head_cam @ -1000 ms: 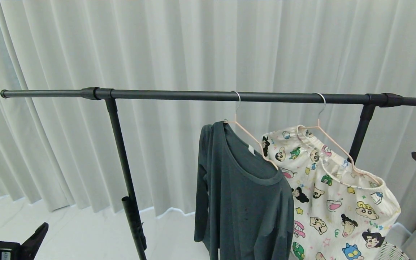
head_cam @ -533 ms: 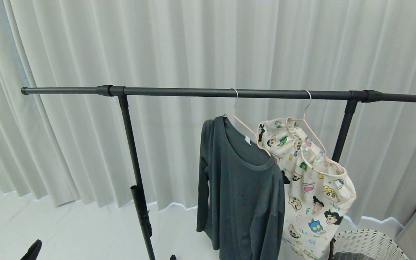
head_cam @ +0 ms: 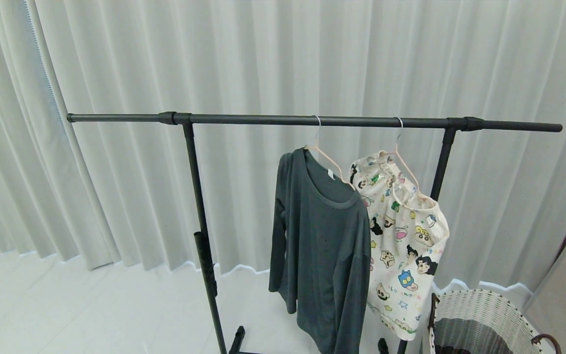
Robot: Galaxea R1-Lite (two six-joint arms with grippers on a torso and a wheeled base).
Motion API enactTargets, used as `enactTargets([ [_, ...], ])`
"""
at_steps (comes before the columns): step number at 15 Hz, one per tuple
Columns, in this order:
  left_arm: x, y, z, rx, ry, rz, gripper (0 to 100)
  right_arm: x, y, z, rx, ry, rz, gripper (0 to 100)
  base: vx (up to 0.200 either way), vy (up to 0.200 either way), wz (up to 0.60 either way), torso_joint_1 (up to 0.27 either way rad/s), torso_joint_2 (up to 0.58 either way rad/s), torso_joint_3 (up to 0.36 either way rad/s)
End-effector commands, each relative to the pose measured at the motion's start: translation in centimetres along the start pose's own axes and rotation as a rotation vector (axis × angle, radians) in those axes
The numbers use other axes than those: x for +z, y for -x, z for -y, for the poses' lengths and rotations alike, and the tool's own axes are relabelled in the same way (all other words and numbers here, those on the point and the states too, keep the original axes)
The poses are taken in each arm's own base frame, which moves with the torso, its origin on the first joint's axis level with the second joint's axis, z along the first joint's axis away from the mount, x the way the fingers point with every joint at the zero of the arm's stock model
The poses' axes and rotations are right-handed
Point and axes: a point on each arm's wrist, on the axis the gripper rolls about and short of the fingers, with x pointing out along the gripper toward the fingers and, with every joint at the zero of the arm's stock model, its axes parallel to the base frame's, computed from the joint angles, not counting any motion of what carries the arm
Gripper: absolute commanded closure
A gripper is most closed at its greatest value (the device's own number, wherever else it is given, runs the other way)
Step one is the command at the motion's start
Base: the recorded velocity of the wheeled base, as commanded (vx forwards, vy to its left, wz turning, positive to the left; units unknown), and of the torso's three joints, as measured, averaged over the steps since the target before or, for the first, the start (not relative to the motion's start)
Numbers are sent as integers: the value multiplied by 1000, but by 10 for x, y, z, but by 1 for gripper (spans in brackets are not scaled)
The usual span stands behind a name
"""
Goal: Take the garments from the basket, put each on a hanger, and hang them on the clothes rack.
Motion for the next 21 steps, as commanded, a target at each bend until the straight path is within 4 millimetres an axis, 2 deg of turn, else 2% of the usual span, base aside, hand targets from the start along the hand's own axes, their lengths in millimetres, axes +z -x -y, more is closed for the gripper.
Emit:
enactTargets([
  [1, -15, 14, -1, 42, 25, 62, 0, -33, 15, 2, -45, -12, -11, 0, -200, 0, 0, 7, 2, 2],
  [2, -15, 15, -1, 45, 31, 74, 0, -41, 17, 1, -51, -13, -18, 0, -200, 0, 0, 7, 7, 2],
  [3, -18, 21, -3, 67, 60, 143, 0, -67, 25, -1, -71, -23, -32, 0, -200, 0, 0, 2, -2, 2],
  [4, -20, 25, -3, 79, 75, 188, 0, -82, 32, -3, -83, -35, -15, 0, -200, 0, 0, 2, 7, 12],
  [5, -21, 26, -3, 82, 79, 197, 0, -85, 33, -3, -85, -38, -9, 0, -200, 0, 0, 2, -7, 2],
  [7, -28, 36, -5, 126, 130, 338, 0, -119, 53, -5, -113, -94, 130, 0, 0, 0, 0, 0, 0, 0],
  [8, -31, 39, -5, 145, 153, 372, 0, -126, 59, -6, -98, -127, 178, 0, 0, 0, 0, 0, 0, 0],
  [12, -33, 40, -4, 156, 233, 392, 0, -133, 71, -2, -144, -203, 341, 0, 0, 0, 0, 0, 0, 0],
  [15, -33, 40, -4, 144, 285, 396, 0, -133, 72, 0, -252, -279, 311, 0, 0, 0, 0, 0, 0, 0],
  [20, -32, 40, -4, 128, 290, 401, 0, -131, 73, 3, -274, -442, 355, 0, 0, 0, 0, 0, 0, 0],
  [21, -32, 40, -4, 101, 293, 411, 0, -132, 74, 4, -342, -495, 341, 0, 0, 0, 0, 0, 0, 0],
])
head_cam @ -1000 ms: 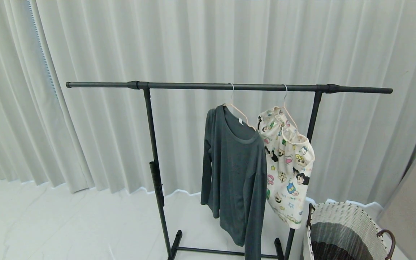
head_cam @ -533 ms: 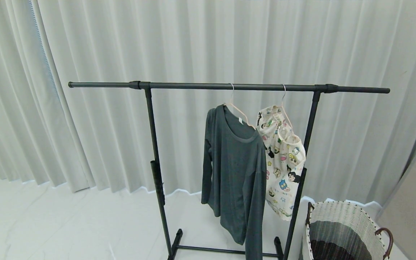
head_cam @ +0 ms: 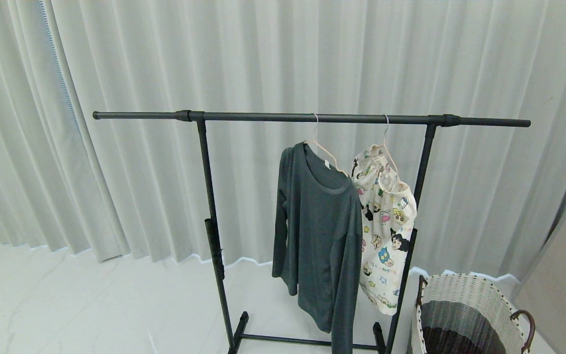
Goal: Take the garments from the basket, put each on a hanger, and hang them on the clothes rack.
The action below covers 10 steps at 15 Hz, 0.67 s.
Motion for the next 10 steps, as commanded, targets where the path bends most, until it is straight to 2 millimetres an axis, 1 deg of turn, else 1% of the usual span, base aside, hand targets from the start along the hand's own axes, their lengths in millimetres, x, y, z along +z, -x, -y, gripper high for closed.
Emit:
enactTargets([
  [1, 0, 0, 0, -21, 11, 5, 0, 0, 0, 1, -60, -45, -1, 0, 0, 0, 0, 0, 0, 0],
  [3, 0, 0, 1, -51, 43, 9, 0, 0, 0, 2, -116, -83, 2, 0, 0, 0, 0, 0, 0, 0],
  [4, 0, 0, 2, -70, 86, 6, 0, 0, 0, 2, -105, -83, -2, 0, 0, 0, 0, 0, 0, 0],
  [6, 0, 0, 3, -112, 98, 7, 0, 0, 0, 0, 13, -69, -7, 0, 0, 0, 0, 0, 0, 0],
  [8, 0, 0, 4, -158, 152, 4, 0, -1, 0, -4, 163, -57, -17, 0, 0, 0, 0, 0, 0, 0],
  [10, -1, 1, 5, -222, 180, -5, 0, -4, 1, -6, 268, -37, -38, 0, 0, 0, 0, 0, 0, 0],
])
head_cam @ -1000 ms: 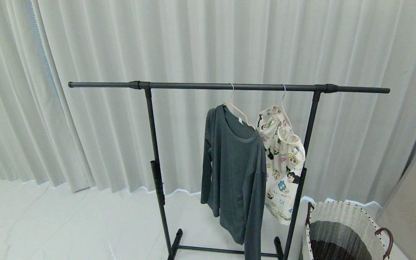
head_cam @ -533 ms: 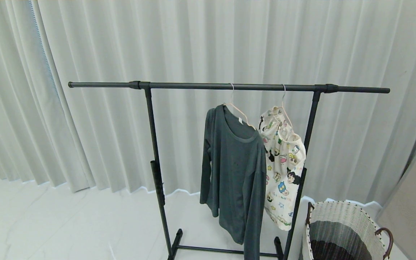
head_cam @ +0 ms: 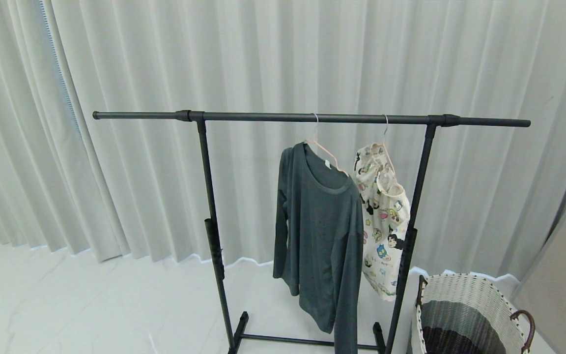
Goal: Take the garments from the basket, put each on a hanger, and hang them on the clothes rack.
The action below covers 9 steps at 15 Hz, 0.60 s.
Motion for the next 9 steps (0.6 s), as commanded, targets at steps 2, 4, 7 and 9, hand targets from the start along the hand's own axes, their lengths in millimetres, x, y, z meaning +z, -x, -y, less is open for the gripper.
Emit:
enactTargets([
  [2, -3, 0, 1, -42, -4, -25, 0, -1, 0, -3, 114, 29, -18, 0, 0, 0, 0, 0, 0, 0],
  [4, -3, 0, 1, -44, -1, -27, 0, -4, 0, -5, 209, 30, -44, 0, 0, 0, 0, 0, 0, 0],
  [7, -3, 0, 1, -44, -1, -27, 0, -7, 1, -8, 354, 54, -78, 0, 0, 0, 0, 0, 0, 0],
  [9, -3, 0, 1, -44, -1, -27, 0, -10, 2, -8, 402, 114, -100, 0, 0, 0, 0, 0, 0, 0],
])
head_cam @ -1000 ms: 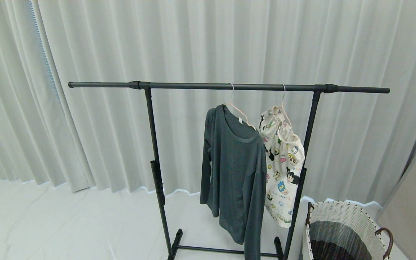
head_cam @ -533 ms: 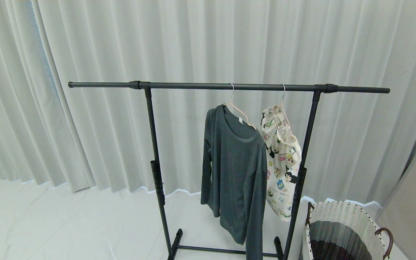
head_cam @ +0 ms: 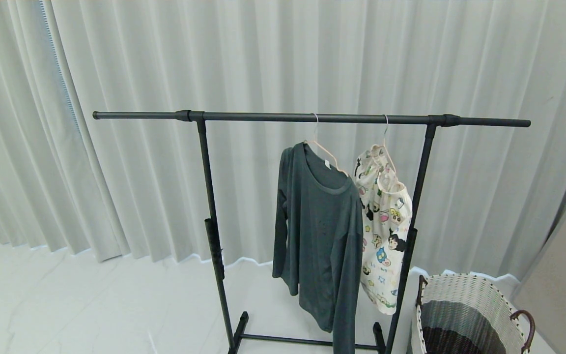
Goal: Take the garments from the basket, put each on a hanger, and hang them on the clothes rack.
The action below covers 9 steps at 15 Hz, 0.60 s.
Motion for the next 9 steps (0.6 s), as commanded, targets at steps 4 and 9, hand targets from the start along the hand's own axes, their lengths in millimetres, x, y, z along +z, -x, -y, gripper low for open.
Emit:
enactTargets([
  [4, 0, 0, 0, 1, -4, 1, 0, 0, 0, 0, 50, 28, -4, 0, 0, 0, 0, 0, 0, 0],
  [9, 0, 0, 0, 2, -4, 1, 0, -1, 0, 0, 58, 54, -6, 0, 0, 0, 0, 0, 0, 0],
])
